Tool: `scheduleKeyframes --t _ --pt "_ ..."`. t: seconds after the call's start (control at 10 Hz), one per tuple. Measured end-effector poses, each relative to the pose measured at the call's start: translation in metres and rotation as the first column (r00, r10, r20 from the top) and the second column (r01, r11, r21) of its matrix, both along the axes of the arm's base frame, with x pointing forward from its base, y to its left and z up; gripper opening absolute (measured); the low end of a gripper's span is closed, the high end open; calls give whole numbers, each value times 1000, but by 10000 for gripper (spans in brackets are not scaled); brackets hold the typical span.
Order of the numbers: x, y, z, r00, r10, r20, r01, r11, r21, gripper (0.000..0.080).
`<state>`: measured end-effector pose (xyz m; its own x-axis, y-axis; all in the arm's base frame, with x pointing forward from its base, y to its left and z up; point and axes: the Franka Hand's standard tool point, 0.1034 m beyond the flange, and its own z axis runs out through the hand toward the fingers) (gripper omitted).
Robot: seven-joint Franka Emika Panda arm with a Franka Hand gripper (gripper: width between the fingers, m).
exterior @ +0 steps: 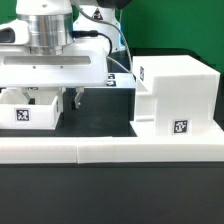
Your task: Assemble drawer
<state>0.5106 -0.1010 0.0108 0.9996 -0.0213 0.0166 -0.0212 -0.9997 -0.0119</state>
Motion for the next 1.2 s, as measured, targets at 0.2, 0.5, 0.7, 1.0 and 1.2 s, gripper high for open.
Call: scheduleKeyframes --t 0.2,0.5,0.7,1.0,1.2 --pt "0 4 -4 1000 5 0 -5 1000 -1 649" --pt "0 9 -5 1000 -5 -2 5 1000 1 392" --pt "0 9 -5 1000 -6 -2 6 1000 1 191" --pt "0 9 -5 1000 -6 -2 6 1000 1 40" --pt "0 9 -5 1000 -6 -2 6 1000 1 40"
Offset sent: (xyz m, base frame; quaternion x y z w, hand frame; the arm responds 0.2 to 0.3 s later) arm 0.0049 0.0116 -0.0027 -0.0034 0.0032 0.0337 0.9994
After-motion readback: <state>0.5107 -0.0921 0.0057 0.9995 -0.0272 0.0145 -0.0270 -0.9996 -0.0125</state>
